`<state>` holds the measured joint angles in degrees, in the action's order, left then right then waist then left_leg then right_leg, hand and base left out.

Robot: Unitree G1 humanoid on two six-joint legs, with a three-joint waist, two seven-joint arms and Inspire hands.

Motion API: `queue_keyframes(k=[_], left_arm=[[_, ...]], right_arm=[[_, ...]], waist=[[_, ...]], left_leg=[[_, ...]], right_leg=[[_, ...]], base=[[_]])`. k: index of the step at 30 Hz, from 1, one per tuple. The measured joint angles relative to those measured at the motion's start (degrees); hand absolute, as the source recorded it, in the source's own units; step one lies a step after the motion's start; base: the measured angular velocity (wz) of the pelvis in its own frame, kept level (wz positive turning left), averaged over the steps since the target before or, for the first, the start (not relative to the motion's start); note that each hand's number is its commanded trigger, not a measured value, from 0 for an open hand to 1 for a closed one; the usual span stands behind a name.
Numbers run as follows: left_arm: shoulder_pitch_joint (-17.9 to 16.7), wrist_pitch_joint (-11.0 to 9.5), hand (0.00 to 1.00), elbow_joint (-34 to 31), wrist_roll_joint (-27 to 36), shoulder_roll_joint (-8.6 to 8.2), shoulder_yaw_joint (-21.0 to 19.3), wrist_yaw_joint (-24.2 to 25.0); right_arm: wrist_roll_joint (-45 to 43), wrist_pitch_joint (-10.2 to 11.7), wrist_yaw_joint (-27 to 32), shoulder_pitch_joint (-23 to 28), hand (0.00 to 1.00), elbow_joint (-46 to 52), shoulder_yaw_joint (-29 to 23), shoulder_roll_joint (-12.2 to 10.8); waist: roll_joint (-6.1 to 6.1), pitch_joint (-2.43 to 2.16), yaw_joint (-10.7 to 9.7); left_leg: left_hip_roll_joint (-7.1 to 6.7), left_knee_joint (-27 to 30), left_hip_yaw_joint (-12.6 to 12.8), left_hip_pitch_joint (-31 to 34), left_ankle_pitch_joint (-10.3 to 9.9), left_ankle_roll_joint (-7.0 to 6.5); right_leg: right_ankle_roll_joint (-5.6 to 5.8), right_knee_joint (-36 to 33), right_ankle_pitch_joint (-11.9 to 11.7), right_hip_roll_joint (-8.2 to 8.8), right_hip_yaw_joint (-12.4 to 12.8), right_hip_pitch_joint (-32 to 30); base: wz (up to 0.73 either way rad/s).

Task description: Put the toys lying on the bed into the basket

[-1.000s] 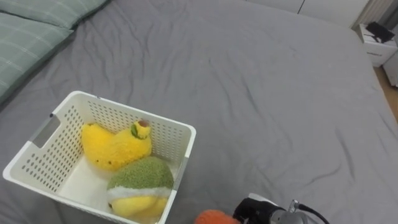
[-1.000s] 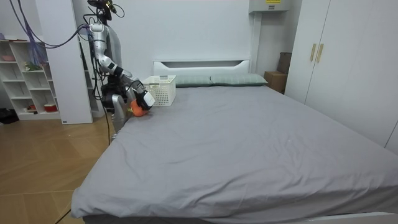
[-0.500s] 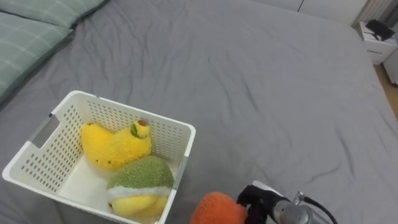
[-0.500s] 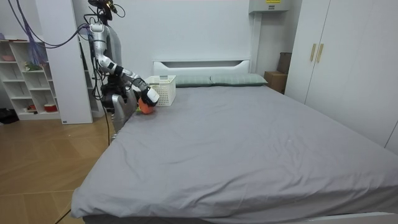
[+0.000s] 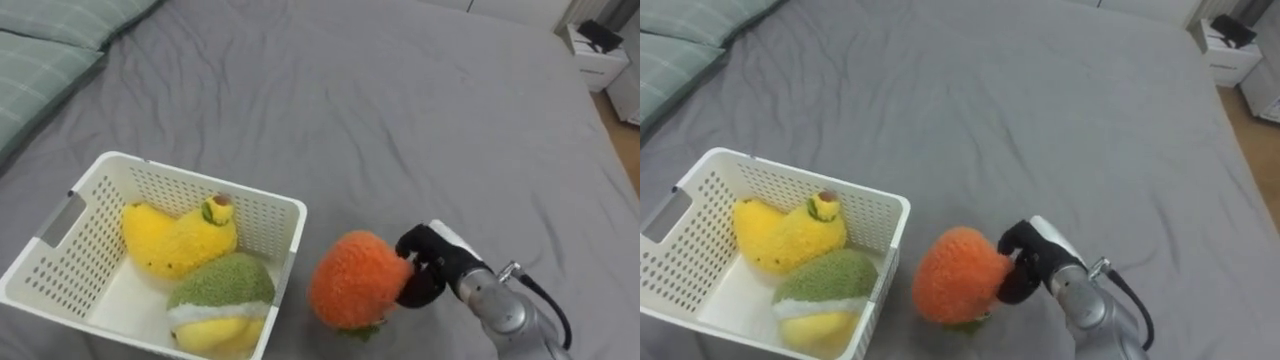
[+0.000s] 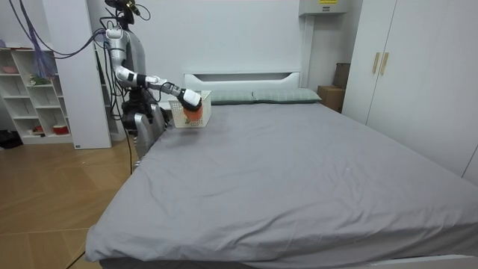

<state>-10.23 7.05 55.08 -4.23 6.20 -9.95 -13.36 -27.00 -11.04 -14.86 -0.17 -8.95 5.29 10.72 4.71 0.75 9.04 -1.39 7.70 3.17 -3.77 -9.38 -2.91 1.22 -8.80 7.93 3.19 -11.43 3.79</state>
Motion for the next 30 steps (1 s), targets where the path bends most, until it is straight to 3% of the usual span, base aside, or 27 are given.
queue_keyframes(k=[7,14,25,30], left_arm=[[-0.46,-0.48,0.00,0.33,-0.39,0.03,-0.03,-0.34],[-0.37,-0.87,0.00,1.39,-0.66,0.01,-0.08,-0.98],[-0.63,-1.07,0.00,2.44,-2.70,0.10,-0.98,-0.95],[-0.52,-1.09,0.00,2.31,-2.76,0.12,-0.56,-0.93]], right_arm=[[1.52,1.00,3.68,-2.19,1.00,3.73,-2.40,1.91],[3.01,1.00,5.65,-6.71,1.00,7.59,-2.63,1.92],[4.74,1.04,6.10,-11.64,1.00,12.52,-1.70,1.92],[4.18,0.36,5.99,-13.07,1.00,15.00,0.68,1.83]], waist=[[-0.40,0.00,-0.50],[-0.40,-0.06,-0.72],[0.33,-0.54,1.38],[0.47,-0.53,2.36]], left_leg=[[0.00,0.09,0.04,0.15,0.00,0.00],[0.01,0.02,-0.16,0.25,0.00,0.00],[0.03,0.08,-0.29,0.15,0.00,0.01],[0.00,0.05,-0.61,0.42,0.00,0.01]], right_leg=[[0.00,-0.22,0.00,0.00,0.03,0.02],[0.00,-0.10,0.00,-0.03,-0.13,-0.02],[0.00,-0.13,-0.01,0.11,-1.06,0.26],[0.01,-0.11,-0.01,0.14,-1.41,0.21]], base=[[0.00],[0.01],[0.00],[0.02]])
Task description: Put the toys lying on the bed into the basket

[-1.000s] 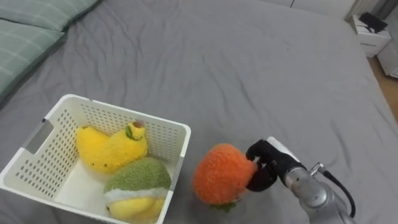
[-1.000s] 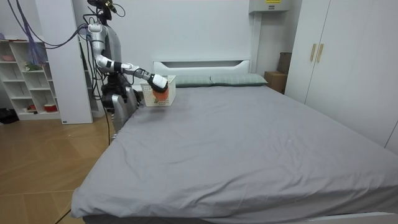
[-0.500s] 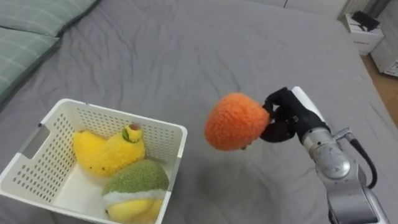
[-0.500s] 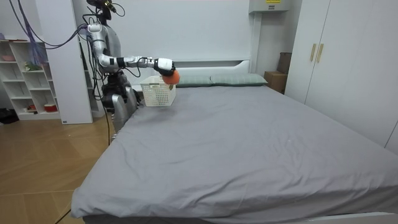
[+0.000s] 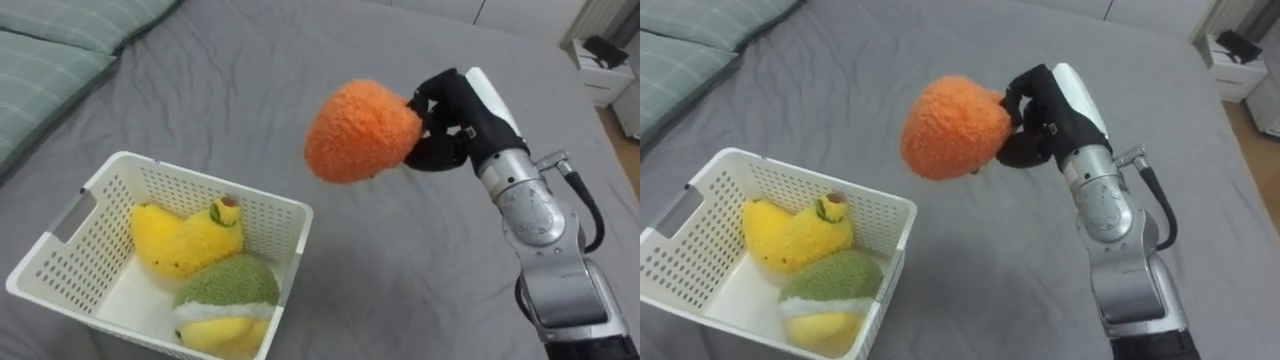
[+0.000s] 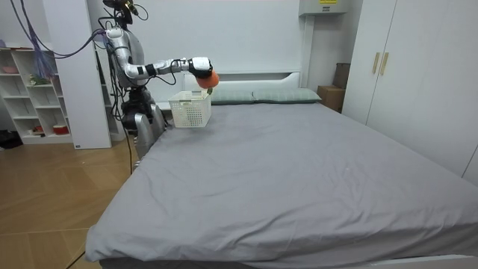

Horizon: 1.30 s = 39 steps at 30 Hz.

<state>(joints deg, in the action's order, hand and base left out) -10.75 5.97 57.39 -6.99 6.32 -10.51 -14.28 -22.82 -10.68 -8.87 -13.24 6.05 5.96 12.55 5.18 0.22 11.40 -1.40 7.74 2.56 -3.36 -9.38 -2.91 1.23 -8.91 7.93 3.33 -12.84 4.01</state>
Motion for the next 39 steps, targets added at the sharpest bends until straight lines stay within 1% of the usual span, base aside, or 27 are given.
queue_keyframes(k=[3,4,5,9,10,11,12,14,15,17,18,19,20,21,22,24,26,28,30,31,32,33,34,35,39], left_arm=[[-0.13,0.00,0.00,0.10,-0.36,0.04,-0.01,0.15],[-0.05,0.00,0.00,0.08,-0.57,0.01,0.00,0.40],[0.03,0.00,0.00,0.06,-1.28,0.02,0.03,0.83],[0.05,0.02,0.00,0.06,-2.22,0.02,0.30,1.27],[0.10,0.08,0.00,-0.06,-2.23,0.02,0.87,1.26],[0.19,0.09,0.00,-0.10,-2.25,0.03,1.23,1.26],[0.50,0.17,0.00,-0.14,-2.62,0.00,1.59,1.27],[0.85,0.42,0.00,-0.14,-2.72,0.07,1.93,1.38],[1.29,0.71,0.00,-0.14,-2.71,0.09,1.96,1.58],[2.56,1.09,0.00,-0.13,-2.71,0.20,1.97,2.25],[2.81,1.08,0.00,-0.14,-2.70,0.25,2.00,2.34],[3.17,1.08,0.00,-0.13,-2.66,0.39,2.10,2.47],[3.60,1.08,0.00,-0.13,-2.67,0.49,2.20,2.52],[3.77,1.09,0.00,-0.13,-2.69,0.52,2.34,2.56],[3.91,1.14,0.00,-0.13,-2.82,0.50,2.55,2.70],[4.00,1.30,0.00,-0.13,-3.32,0.52,2.69,2.97],[4.06,1.55,0.00,-0.14,-4.01,0.63,2.84,3.63],[4.09,2.24,0.00,-0.14,-4.00,0.64,3.03,3.85],[4.02,2.48,0.00,-0.14,-3.99,0.64,3.04,3.85],[4.02,2.50,0.00,-0.13,-3.98,0.61,3.06,3.87],[4.01,2.50,0.00,-0.13,-3.96,0.61,3.05,3.87],[4.01,2.50,0.00,-0.13,-3.94,0.61,3.05,3.87],[4.04,2.49,0.00,-0.13,-3.95,0.60,3.22,3.87],[4.06,2.49,0.00,-0.13,-3.96,0.61,3.62,3.86],[4.29,2.47,0.00,-0.13,-3.96,0.57,4.00,3.86]], right_arm=[[-0.03,0.11,-0.09,-1.97,1.00,1.70,1.98,-0.04],[-0.02,0.12,-0.12,-2.67,1.00,1.72,2.07,-0.19],[0.07,0.11,-0.12,-3.10,1.00,1.83,2.13,-0.43],[0.26,0.11,-0.17,-3.91,1.00,1.85,3.76,-0.92],[0.33,0.05,-0.19,-3.92,1.00,1.85,4.59,-1.06],[0.32,-0.04,-0.19,-3.94,1.00,1.85,5.02,-1.19],[0.06,-0.27,-0.22,-4.21,1.00,1.85,6.40,-1.33],[0.09,-0.73,-1.27,-5.01,1.00,1.83,9.00,-1.51],[0.14,-0.76,-2.20,-5.59,1.00,1.82,10.13,-1.65],[0.89,-0.79,-2.64,-5.98,1.00,1.51,11.23,-1.94],[1.08,-0.80,-2.64,-5.99,1.00,1.37,11.43,-2.04],[1.01,-0.79,-2.64,-6.00,1.00,1.34,12.11,-2.27],[0.79,-0.80,-2.67,-6.00,1.00,1.28,12.77,-2.53],[0.75,-0.81,-2.78,-6.00,1.00,1.12,13.13,-2.75],[0.50,-1.20,-3.21,-6.00,1.00,0.87,13.75,-3.41],[-0.25,-1.55,-3.92,-6.00,1.00,0.88,14.92,-4.29],[-0.51,-1.92,-4.72,-6.00,1.00,0.87,16.06,-4.39],[-1.11,-1.96,-5.10,-6.00,1.00,0.73,17.12,-4.33],[-1.18,-1.96,-5.27,-6.00,1.00,0.45,17.75,-4.38],[-1.10,-1.96,-5.54,-6.00,0.96,0.03,17.78,-4.59],[-1.04,-1.95,-5.61,-6.00,0.61,-0.70,17.78,-5.06],[-0.96,-1.95,-5.61,-6.00,0.33,-1.15,17.78,-5.33],[-0.94,-1.96,-5.65,-6.00,0.10,-1.79,17.98,-5.54],[-0.91,-1.96,-5.74,-6.00,0.00,-2.14,18.20,-5.53],[-0.80,-1.95,-5.74,-6.00,0.00,-2.37,18.21,-5.56]], waist=[[0.06,0.08,0.26],[0.03,0.10,0.58],[0.04,0.10,1.47],[-0.06,0.17,2.40],[-0.09,0.20,2.96],[-0.09,0.21,3.09],[0.03,0.23,3.23],[0.25,0.31,3.61],[0.49,0.41,4.18],[1.08,0.58,6.19],[1.22,0.58,6.42],[1.46,0.67,6.79],[1.80,0.86,7.28],[1.90,0.91,7.63],[1.99,0.90,8.03],[1.95,0.92,8.08],[1.90,0.96,8.47],[1.84,1.00,9.15],[1.82,1.01,9.27],[1.82,1.01,9.54],[1.82,1.01,9.68],[1.81,1.02,9.69],[1.82,1.01,9.68],[1.83,1.01,9.67],[1.85,0.99,9.63]], left_leg=[[-0.05,0.02,-0.29,0.01,0.01,0.01],[-0.08,0.02,-0.35,0.02,0.01,0.00],[-0.10,0.00,-0.42,0.04,0.01,0.00],[-0.15,0.01,-0.93,0.27,0.01,0.00],[-0.16,-0.02,-1.02,0.34,0.01,0.00],[-0.19,-0.02,-1.20,0.53,0.01,0.00],[-0.25,0.08,-1.56,0.86,0.04,0.01],[-0.25,0.11,-1.85,0.95,0.06,0.03],[-0.26,0.12,-1.93,0.99,0.06,0.03],[-0.28,0.21,-1.95,0.96,0.07,0.03],[-0.30,0.43,-2.04,0.96,0.08,0.01],[-0.38,0.63,-2.64,1.08,0.08,0.01],[-0.42,0.85,-2.91,1.33,0.07,0.00],[-0.42,0.89,-2.96,1.47,0.07,0.00],[-0.46,0.93,-3.14,1.84,0.06,0.00],[-0.53,0.89,-3.66,2.22,0.03,-0.01],[-0.57,0.94,-4.23,2.47,0.05,0.01],[-0.59,1.00,-4.57,2.71,0.11,0.10],[-0.64,1.04,-4.92,2.81,0.18,0.16],[-0.70,1.04,-4.98,2.81,0.21,0.17],[-0.72,1.04,-5.00,2.84,0.22,0.17],[-0.71,1.03,-5.00,2.85,0.22,0.17],[-0.72,1.03,-5.00,2.89,0.22,0.17],[-0.74,1.02,-5.00,2.94,0.22,0.16],[-0.75,0.99,-5.00,3.01,0.22,0.16]], right_leg=[[0.00,0.16,0.00,0.01,-0.33,0.18],[0.01,0.18,0.00,0.03,-0.39,0.20],[0.01,0.18,0.00,0.03,-0.34,0.20],[0.02,0.19,0.01,0.05,-0.43,0.20],[0.02,0.20,0.01,0.04,-0.55,0.20],[0.02,0.21,0.01,0.08,-0.90,0.18],[0.03,0.21,0.01,0.18,-1.45,0.05],[0.04,0.21,0.02,0.17,-1.67,0.05],[0.04,0.23,0.03,0.17,-1.74,0.05],[0.05,0.28,0.03,0.23,-2.03,0.04],[0.05,0.30,0.03,0.26,-2.14,0.05],[0.05,0.30,0.03,0.34,-2.71,0.06],[0.05,0.31,0.03,0.37,-3.05,0.01],[0.05,0.32,0.03,0.36,-3.09,-0.04],[0.06,0.33,0.02,0.35,-3.06,-0.09],[0.06,0.35,0.02,0.36,-3.19,-0.09],[0.06,0.40,0.02,0.35,-3.33,-0.10],[0.06,0.55,0.02,0.35,-3.83,-0.13],[0.06,0.74,0.02,0.39,-4.44,-0.05],[0.06,0.90,0.02,0.43,-4.52,-0.05],[0.06,0.98,0.02,0.43,-4.55,-0.05],[0.06,0.99,0.02,0.43,-4.56,-0.05],[0.06,0.99,0.02,0.44,-4.59,-0.07],[0.06,1.00,0.02,0.45,-4.61,-0.09],[0.06,1.09,0.02,0.44,-4.62,-0.10]], base=[[0.06],[0.00],[0.00],[0.05],[0.03],[0.11],[0.14],[0.09],[0.00],[0.00],[0.11],[0.17],[0.17],[0.09],[0.05],[0.14],[0.15],[0.08],[0.08],[0.07],[0.00],[0.00],[0.00],[0.00],[0.00]])
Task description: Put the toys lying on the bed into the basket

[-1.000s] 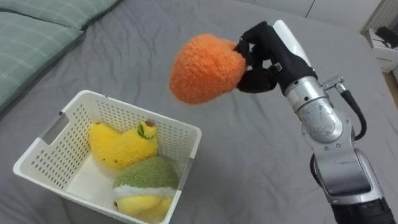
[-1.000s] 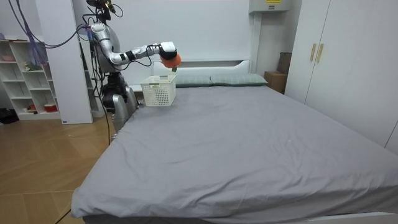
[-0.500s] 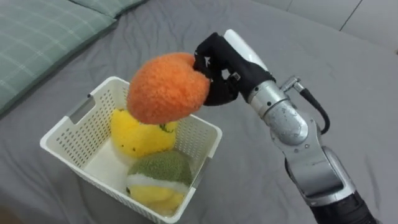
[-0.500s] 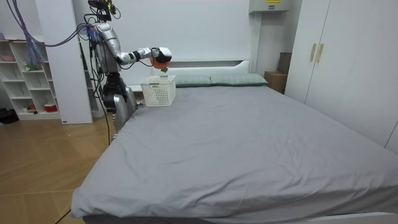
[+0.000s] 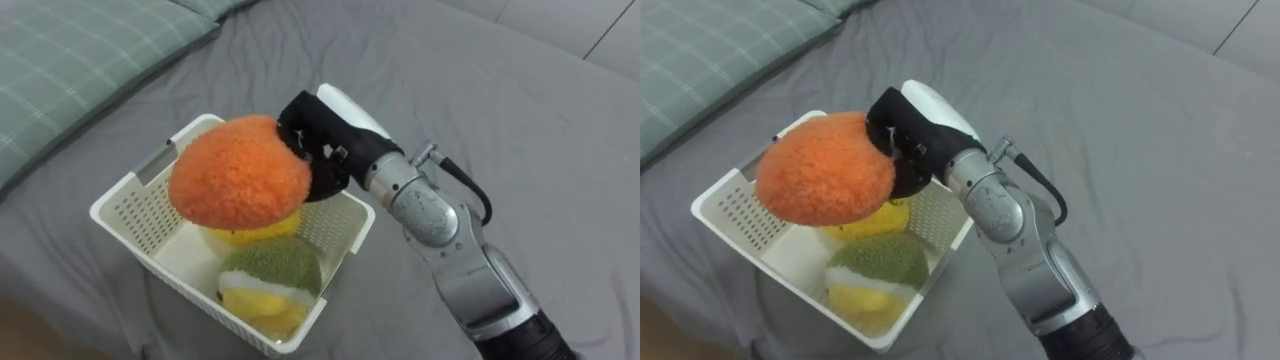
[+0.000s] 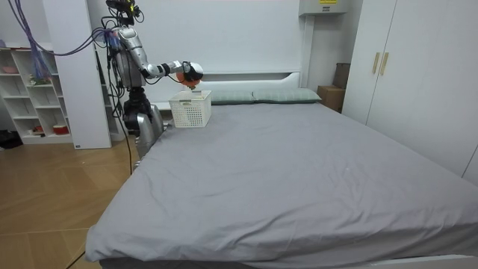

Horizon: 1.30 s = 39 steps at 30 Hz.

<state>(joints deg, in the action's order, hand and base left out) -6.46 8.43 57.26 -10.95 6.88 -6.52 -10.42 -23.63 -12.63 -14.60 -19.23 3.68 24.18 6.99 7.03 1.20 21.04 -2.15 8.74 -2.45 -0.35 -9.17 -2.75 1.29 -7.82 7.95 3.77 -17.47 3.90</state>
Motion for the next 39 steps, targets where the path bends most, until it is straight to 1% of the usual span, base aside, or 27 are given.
queue_keyframes(k=[5,12,17,22,32,36,38,39], left_arm=[[0.20,0.00,0.00,0.00,0.00,0.01,0.06,0.00],[0.21,0.01,0.00,0.00,0.00,0.02,0.07,1.04],[0.17,0.02,0.00,-0.09,0.00,0.01,0.05,1.08],[-0.39,0.29,0.00,-2.13,0.00,0.04,0.01,1.04],[-0.35,0.32,0.00,-2.46,-0.04,0.03,-0.05,1.03],[-0.38,0.39,0.00,-2.47,-0.04,0.08,-0.11,1.04],[-0.44,0.40,0.00,-2.47,0.02,0.11,-0.11,1.05],[-0.47,0.41,0.00,-2.47,0.02,0.11,-0.11,1.05]], right_arm=[[0.36,0.00,0.02,0.00,0.00,-1.32,0.11,0.12],[0.36,-0.06,0.01,0.01,0.00,-2.98,0.87,0.28],[0.37,-0.19,0.00,0.01,0.00,-3.01,0.91,0.29],[0.37,-0.20,0.14,0.01,0.00,-3.01,0.91,0.35],[-0.66,-0.19,0.84,0.01,0.00,-3.01,0.84,0.51],[-1.23,-0.19,1.95,0.01,0.00,-2.99,0.80,0.86],[-1.24,-0.19,1.98,0.01,0.00,-2.99,0.60,1.23],[-0.85,-0.17,1.98,0.01,0.00,-2.99,0.37,1.77]], waist=[[0.21,-0.15,-0.04],[0.23,-0.16,-0.32],[0.21,-0.15,-0.31],[0.17,-0.13,-0.26],[0.02,-0.17,-0.47],[-0.13,-0.12,-0.63],[-0.19,-0.08,-0.90],[-0.20,-0.08,-0.93]], left_leg=[[-0.02,0.06,0.00,-0.10,0.00,0.00],[-0.03,0.09,-0.01,0.06,0.00,0.00],[-0.03,0.05,-0.01,0.08,0.00,0.00],[-0.03,0.04,0.00,0.10,0.00,0.00],[-0.03,0.53,-0.01,0.12,0.00,-0.01],[-0.05,0.70,-0.07,0.12,0.00,0.00],[-0.07,0.83,-0.10,0.09,-0.01,-0.01],[-0.11,0.88,-0.17,0.09,-0.01,-0.01]], right_leg=[[0.00,0.03,0.00,0.02,-0.07,0.00],[0.00,0.02,0.00,0.02,-0.07,0.02],[0.00,0.03,0.00,0.02,-0.06,0.01],[0.00,0.02,0.00,0.05,-0.04,0.01],[0.00,0.01,0.00,0.02,0.12,0.12],[0.00,-0.05,0.00,0.03,0.08,0.27],[0.00,-0.09,0.00,0.08,-0.04,0.36],[0.00,-0.16,0.00,0.12,-0.17,0.38]], base=[[0.00],[0.00],[0.00],[0.00],[0.00],[0.00],[0.00],[0.00]])
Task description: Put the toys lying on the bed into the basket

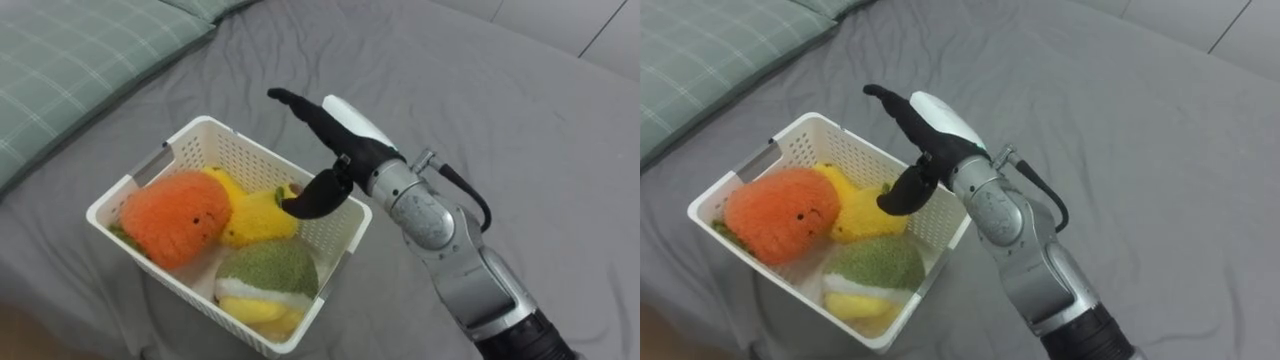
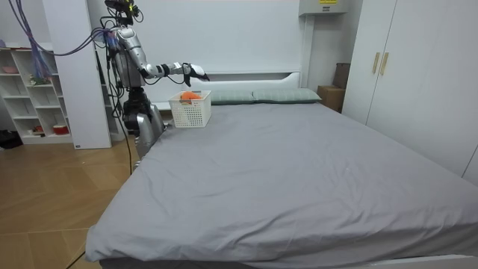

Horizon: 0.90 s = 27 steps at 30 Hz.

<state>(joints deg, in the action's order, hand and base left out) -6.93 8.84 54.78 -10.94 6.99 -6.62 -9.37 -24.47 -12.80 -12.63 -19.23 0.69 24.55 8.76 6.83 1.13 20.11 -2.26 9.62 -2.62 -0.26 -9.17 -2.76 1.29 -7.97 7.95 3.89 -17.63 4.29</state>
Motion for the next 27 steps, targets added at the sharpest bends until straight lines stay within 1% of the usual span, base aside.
queue_keyframes(k=[1,5,8,10,12,13,14,15,16,17,18,19,20,22,23,24,26,27], left_arm=[[-0.05,0.00,0.00,0.00,0.00,0.03,0.00,-0.01],[-0.21,-0.01,0.00,0.23,0.00,0.05,-0.01,-0.19],[-0.98,-0.02,0.00,0.30,0.06,0.07,-0.04,-1.13],[-2.11,-0.05,0.00,0.25,0.10,0.20,-0.02,-2.12],[-2.71,-0.20,0.00,0.25,-0.14,0.15,-0.17,-2.33],[-2.95,-0.52,0.00,0.25,-0.20,0.14,-0.71,-2.33],[-3.10,-0.81,0.00,0.26,-0.20,0.13,-1.26,-2.33],[-3.95,-1.85,0.00,0.25,-0.21,0.20,-2.46,-2.42],[-4.82,-2.63,0.00,0.26,-0.22,0.20,-3.62,-2.50],[-5.24,-2.91,0.00,0.27,-0.41,0.15,-4.28,-2.51],[-5.73,-3.03,0.00,0.28,-1.17,0.15,-5.10,-2.63],[-6.09,-3.10,0.00,0.27,-1.81,0.15,-5.61,-2.92],[-6.21,-3.12,0.00,0.32,-2.23,0.15,-5.62,-3.06],[-6.74,-3.73,0.00,1.12,-2.23,0.07,-5.76,-4.05],[-6.76,-4.26,0.00,1.96,-2.19,0.08,-6.34,-4.25],[-6.69,-4.37,0.00,2.30,-2.18,0.09,-6.74,-4.31],[-6.60,-4.63,0.00,2.92,-2.19,0.14,-6.96,-5.09],[-6.60,-4.69,0.00,2.92,-2.21,0.11,-6.90,-5.18]], right_arm=[[0.05,0.00,0.00,0.00,0.00,0.00,-0.36,0.34],[-0.19,0.14,0.00,0.00,0.00,0.02,-2.22,0.46],[0.71,0.29,0.78,0.64,0.00,0.17,-4.79,0.60],[3.06,0.50,2.57,2.71,0.00,1.43,-7.56,0.72],[3.27,1.76,4.35,4.85,0.00,2.82,-9.72,0.87],[3.36,3.28,5.54,6.12,0.00,2.83,-11.35,0.94],[3.60,3.94,6.16,7.00,0.00,2.83,-12.26,0.94],[4.51,5.08,7.28,8.80,0.00,2.85,-13.78,0.98],[5.44,6.09,8.31,10.67,0.00,2.93,-15.32,1.15],[5.93,6.32,8.73,11.59,0.00,3.03,-16.14,1.28],[6.54,6.71,9.63,13.21,0.00,3.28,-18.04,1.70],[7.09,6.96,10.77,14.26,0.00,3.29,-19.53,2.47],[7.36,7.05,11.28,14.71,0.00,3.29,-20.34,2.83],[8.10,7.45,13.18,16.37,0.00,3.28,-24.01,3.38],[8.56,7.81,14.38,17.08,0.00,3.29,-25.54,3.58],[8.92,8.00,15.00,17.39,0.00,3.29,-26.21,3.63],[9.75,8.31,16.44,18.08,0.00,3.29,-28.21,3.77],[9.90,8.47,16.81,18.33,0.00,3.29,-28.68,3.79]], waist=[[-0.01,0.01,0.00],[-0.10,0.02,-0.42],[-0.07,-0.02,-1.61],[-0.02,-0.19,-3.18],[-0.26,-0.24,-4.14],[-0.50,-0.24,-4.87],[-0.63,-0.26,-5.30],[-0.95,-0.48,-6.10],[-1.37,-0.57,-7.10],[-1.58,-0.71,-7.42],[-1.85,-0.94,-8.29],[-2.23,-1.06,-9.02],[-2.46,-1.13,-9.62],[-3.13,-1.18,-11.90],[-3.28,-1.25,-12.63],[-3.28,-1.27,-12.90],[-3.07,-1.29,-14.38],[-3.02,-1.32,-14.98]], left_leg=[[-0.01,0.00,0.00,-0.06,0.00,0.00],[-0.01,-0.08,0.05,-0.40,-0.02,-0.01],[-0.06,-0.02,-0.02,-0.39,-0.02,-0.02],[-0.07,0.16,0.06,-0.47,-0.01,-0.04],[-0.05,0.24,0.28,-0.52,0.01,-0.08],[-0.02,0.18,0.51,-0.80,0.02,-0.08],[0.06,0.09,0.75,-1.21,0.02,-0.09],[0.15,-0.15,1.26,-1.78,0.02,-0.10],[0.24,-0.45,1.72,-2.29,0.02,-0.10],[0.28,-0.62,1.94,-2.40,0.01,-0.10],[0.38,-0.88,2.49,-2.56,0.01,-0.10],[0.50,-1.02,2.97,-2.48,0.01,-0.10],[0.66,-1.00,3.58,-2.68,0.00,-0.09],[0.77,-1.30,4.63,-3.33,0.00,-0.09],[0.91,-1.54,5.32,-3.53,-0.02,-0.08],[0.98,-1.92,5.62,-3.69,-0.03,-0.07],[1.32,-2.08,7.03,-4.25,-0.29,0.02],[1.37,-2.00,7.20,-4.26,-0.39,0.03]], right_leg=[[0.00,-0.01,0.00,0.01,-0.03,0.06],[0.00,-0.01,0.00,0.01,0.09,0.44],[0.00,-0.06,0.00,0.03,0.14,0.48],[0.00,-0.06,0.00,0.07,0.16,0.50],[0.01,-0.06,-0.01,0.09,0.26,0.50],[0.01,-0.02,-0.01,0.06,0.43,0.63],[0.01,-0.03,-0.01,0.02,0.65,0.71],[0.04,-0.02,-0.03,-0.12,1.50,0.92],[0.05,-0.03,-0.04,-0.16,1.86,1.29],[0.05,-0.06,-0.04,-0.16,2.00,1.36],[0.04,-0.11,-0.04,-0.19,2.31,1.19],[0.03,-0.42,-0.05,-0.23,3.03,0.68],[0.01,-0.72,-0.06,-0.29,3.56,0.36],[-0.05,-0.92,-0.09,-0.48,4.86,0.35],[-0.05,-0.94,-0.09,-0.60,5.48,0.32],[-0.06,-0.96,-0.10,-0.68,5.82,0.31],[-0.20,-1.04,-0.18,-1.01,7.08,0.26],[-0.20,-1.01,-0.18,-1.07,7.28,0.26]], base=[[0.00],[0.00],[0.00],[0.00],[-0.04],[-0.04],[-0.14],[-0.19],[-0.21],[-0.22],[-0.22],[-0.28],[-0.30],[-0.30],[-0.23],[-0.26],[-0.29],[-0.21]])
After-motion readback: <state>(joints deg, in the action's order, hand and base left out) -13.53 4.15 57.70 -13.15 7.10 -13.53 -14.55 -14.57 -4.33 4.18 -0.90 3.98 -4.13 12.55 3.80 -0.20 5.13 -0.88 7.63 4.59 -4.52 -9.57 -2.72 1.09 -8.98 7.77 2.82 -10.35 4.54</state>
